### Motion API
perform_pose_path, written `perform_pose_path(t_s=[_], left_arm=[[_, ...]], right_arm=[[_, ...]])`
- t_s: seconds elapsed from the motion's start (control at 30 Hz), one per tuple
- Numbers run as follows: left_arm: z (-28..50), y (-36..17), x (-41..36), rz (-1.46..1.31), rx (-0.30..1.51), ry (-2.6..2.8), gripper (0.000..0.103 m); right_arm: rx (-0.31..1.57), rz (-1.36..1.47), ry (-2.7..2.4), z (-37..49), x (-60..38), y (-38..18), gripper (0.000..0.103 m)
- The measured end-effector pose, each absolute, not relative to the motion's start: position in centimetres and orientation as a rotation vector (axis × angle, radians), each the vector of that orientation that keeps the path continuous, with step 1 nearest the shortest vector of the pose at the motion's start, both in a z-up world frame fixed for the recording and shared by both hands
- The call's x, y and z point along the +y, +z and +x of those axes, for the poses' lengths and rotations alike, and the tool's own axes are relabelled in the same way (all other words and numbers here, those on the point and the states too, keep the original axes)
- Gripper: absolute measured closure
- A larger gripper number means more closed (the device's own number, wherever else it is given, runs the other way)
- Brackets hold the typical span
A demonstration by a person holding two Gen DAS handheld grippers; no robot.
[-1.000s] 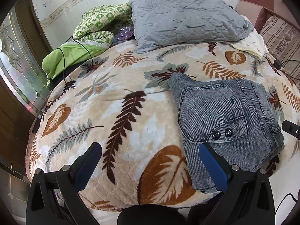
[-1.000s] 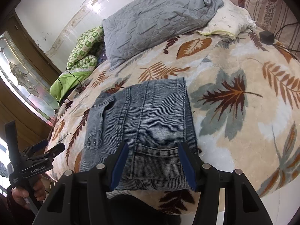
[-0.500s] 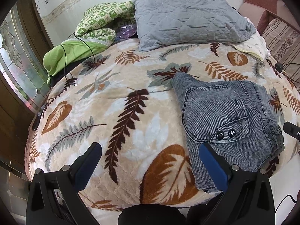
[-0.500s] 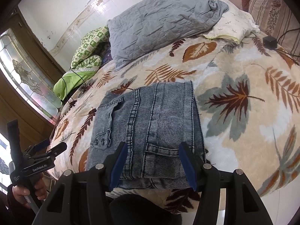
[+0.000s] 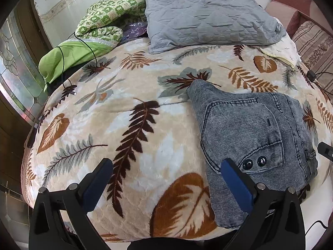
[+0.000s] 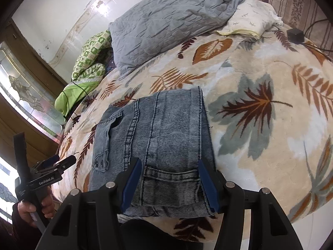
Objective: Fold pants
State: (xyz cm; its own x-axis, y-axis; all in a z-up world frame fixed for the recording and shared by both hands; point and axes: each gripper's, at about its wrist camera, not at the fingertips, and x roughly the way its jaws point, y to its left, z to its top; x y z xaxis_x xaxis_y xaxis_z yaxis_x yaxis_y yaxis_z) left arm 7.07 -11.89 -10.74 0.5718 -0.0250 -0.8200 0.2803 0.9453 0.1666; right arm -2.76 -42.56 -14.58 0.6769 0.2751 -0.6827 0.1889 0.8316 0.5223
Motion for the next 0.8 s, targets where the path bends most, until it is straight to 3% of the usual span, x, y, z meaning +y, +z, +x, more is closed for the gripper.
perform_pose_path(t_s=[0.8], left_arm=[[0.4, -4.0, -8.4, 0.219, 0.806, -0.189, 0.000]], right_arm=[[0.718, 0.492, 0.082, -8.2, -38.4, -6.7, 0.042]])
